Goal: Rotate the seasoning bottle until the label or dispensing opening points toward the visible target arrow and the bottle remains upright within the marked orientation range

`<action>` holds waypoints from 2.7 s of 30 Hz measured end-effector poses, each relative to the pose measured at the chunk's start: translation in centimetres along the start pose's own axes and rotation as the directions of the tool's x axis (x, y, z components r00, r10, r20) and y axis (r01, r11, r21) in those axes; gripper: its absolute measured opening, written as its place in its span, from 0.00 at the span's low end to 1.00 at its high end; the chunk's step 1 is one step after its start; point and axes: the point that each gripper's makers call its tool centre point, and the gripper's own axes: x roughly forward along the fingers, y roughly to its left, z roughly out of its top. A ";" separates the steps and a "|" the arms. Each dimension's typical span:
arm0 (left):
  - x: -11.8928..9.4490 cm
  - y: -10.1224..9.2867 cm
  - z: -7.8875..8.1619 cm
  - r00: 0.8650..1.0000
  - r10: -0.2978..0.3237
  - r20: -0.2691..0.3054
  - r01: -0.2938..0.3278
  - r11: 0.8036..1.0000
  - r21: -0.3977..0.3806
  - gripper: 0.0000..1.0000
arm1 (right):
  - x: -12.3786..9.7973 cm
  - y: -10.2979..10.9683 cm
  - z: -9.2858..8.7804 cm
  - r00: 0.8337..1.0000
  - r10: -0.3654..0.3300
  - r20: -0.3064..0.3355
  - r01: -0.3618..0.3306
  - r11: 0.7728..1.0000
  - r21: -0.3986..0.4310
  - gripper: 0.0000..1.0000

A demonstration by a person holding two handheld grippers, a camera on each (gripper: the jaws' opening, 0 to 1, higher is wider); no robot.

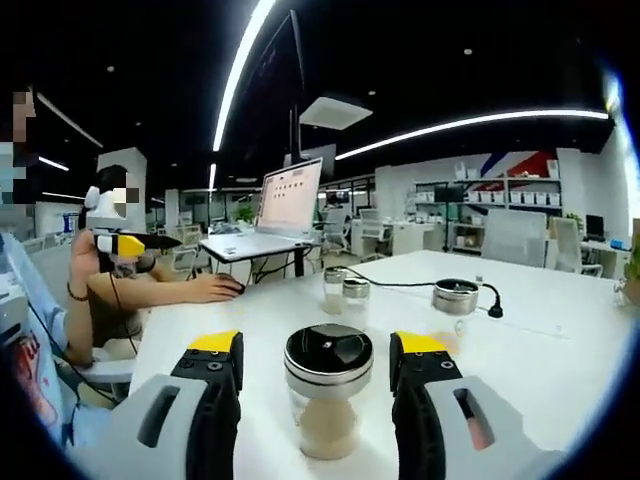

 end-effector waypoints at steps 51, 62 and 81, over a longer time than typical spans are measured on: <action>0.0 0.0 0.0 1.000 -0.002 -0.001 0.002 1.000 0.000 0.92 | -2.2 -0.1 1.9 0.999 -0.046 0.018 0.047 0.998 -0.029 0.57; 0.2 -0.5 0.2 1.000 -0.018 0.005 0.018 1.000 0.020 0.93 | -7.3 -0.9 0.3 0.983 -0.183 0.003 0.183 0.983 -0.026 0.56; 0.4 -1.1 0.1 0.999 -0.034 0.009 0.034 0.999 0.016 0.93 | -13.4 0.6 -1.4 0.956 -0.290 0.044 0.291 0.957 -0.013 0.57</action>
